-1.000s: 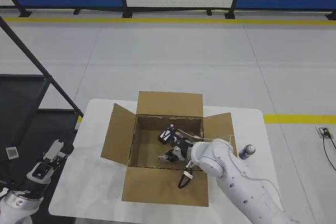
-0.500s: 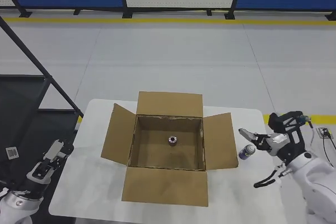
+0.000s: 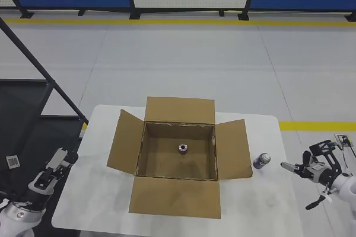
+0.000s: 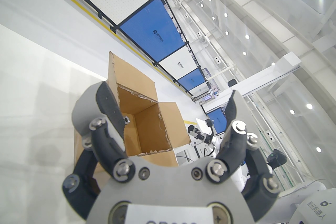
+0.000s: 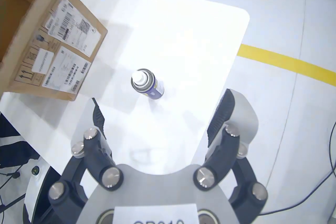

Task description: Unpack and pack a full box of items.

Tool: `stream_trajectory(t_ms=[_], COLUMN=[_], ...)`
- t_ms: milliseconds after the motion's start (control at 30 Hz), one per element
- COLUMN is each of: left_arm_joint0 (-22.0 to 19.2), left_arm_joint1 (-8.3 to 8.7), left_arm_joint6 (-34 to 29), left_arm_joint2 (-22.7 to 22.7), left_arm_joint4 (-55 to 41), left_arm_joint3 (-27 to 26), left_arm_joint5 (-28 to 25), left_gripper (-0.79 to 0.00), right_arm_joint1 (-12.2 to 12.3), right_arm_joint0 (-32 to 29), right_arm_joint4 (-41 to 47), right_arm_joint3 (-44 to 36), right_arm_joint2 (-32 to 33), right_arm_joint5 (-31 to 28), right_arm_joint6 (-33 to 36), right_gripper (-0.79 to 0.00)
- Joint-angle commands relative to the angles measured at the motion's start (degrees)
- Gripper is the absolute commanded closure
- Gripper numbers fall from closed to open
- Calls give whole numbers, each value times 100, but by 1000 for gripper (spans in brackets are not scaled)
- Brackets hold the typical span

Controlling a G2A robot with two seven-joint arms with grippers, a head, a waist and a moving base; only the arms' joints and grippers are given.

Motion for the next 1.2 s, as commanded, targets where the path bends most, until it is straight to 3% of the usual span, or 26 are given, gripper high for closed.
stream_trajectory(t_ms=[0,267,667,733,767,800,833,867,1167], left_arm_joint0=[0,0,0,0,0,0,0,0,0], left_arm_joint1=[0,0,0,0,0,0,0,0,0], left_arm_joint6=[0,0,0,0,0,0,0,0,0], left_arm_joint2=[0,0,0,0,0,0,0,0,0], left_arm_joint4=[0,0,0,0,0,0,0,0,0], left_arm_joint3=[0,0,0,0,0,0,0,0,0], left_arm_joint5=[0,0,0,0,0,0,0,0,0], left_gripper=[-785,-785,-785,-785,-785,-785,-785,-785,-785], right_arm_joint1=[16,50,46,52,52,52,53,57,161], right_arm_joint0=[16,354,768,825,851,873,889,903,653], right_arm_joint4=[-114,-628,-1174,-1245,-1282,-1300,-1302,-1304,-1052], right_arm_joint3=[285,1150,1488,1509,1520,1530,1542,1543,1023], right_arm_joint2=[-103,-846,-1674,-1761,-1811,-1858,-1896,-1925,-1686], right_arm_joint5=[-123,-456,0,105,171,230,267,291,406], right_arm_joint6=[-198,-847,-1528,-1543,-1542,-1549,-1559,-1560,-1625], right_gripper=[-785,-785,-785,-570,-339,-256,-68,0,0])
